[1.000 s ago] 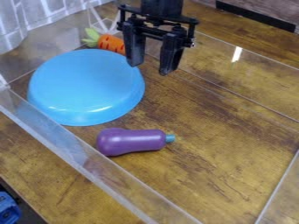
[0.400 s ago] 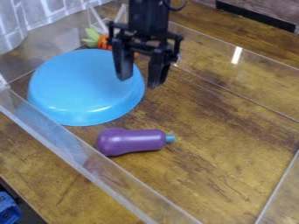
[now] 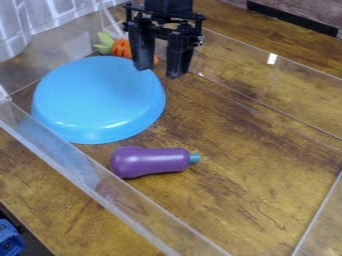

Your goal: Move the carrot to the right side

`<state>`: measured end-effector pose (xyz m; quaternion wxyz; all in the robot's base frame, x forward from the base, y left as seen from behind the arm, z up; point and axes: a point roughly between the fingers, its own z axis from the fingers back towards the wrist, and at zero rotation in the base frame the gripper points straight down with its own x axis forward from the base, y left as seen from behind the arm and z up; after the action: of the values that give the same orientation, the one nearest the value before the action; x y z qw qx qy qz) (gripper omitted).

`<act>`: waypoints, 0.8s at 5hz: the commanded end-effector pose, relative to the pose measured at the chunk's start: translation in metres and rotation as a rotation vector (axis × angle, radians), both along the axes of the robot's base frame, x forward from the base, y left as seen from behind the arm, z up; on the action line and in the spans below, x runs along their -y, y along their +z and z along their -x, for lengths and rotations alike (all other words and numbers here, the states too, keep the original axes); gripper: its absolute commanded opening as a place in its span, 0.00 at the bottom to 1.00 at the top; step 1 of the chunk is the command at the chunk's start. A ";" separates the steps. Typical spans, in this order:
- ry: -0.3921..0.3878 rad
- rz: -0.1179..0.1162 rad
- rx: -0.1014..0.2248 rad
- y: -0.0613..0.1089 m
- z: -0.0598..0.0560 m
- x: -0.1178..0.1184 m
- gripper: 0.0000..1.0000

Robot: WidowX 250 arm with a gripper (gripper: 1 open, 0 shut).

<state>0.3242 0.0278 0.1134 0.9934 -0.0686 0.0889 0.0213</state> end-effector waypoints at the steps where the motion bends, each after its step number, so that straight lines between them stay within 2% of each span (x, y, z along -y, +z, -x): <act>1: -0.045 -0.010 0.053 0.021 0.000 -0.001 0.00; 2: -0.102 -0.013 0.050 0.025 0.007 -0.002 0.00; 4: -0.099 -0.022 0.040 0.024 0.006 0.017 0.00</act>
<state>0.3183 0.0167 0.1129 0.9920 -0.0595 0.1096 -0.0195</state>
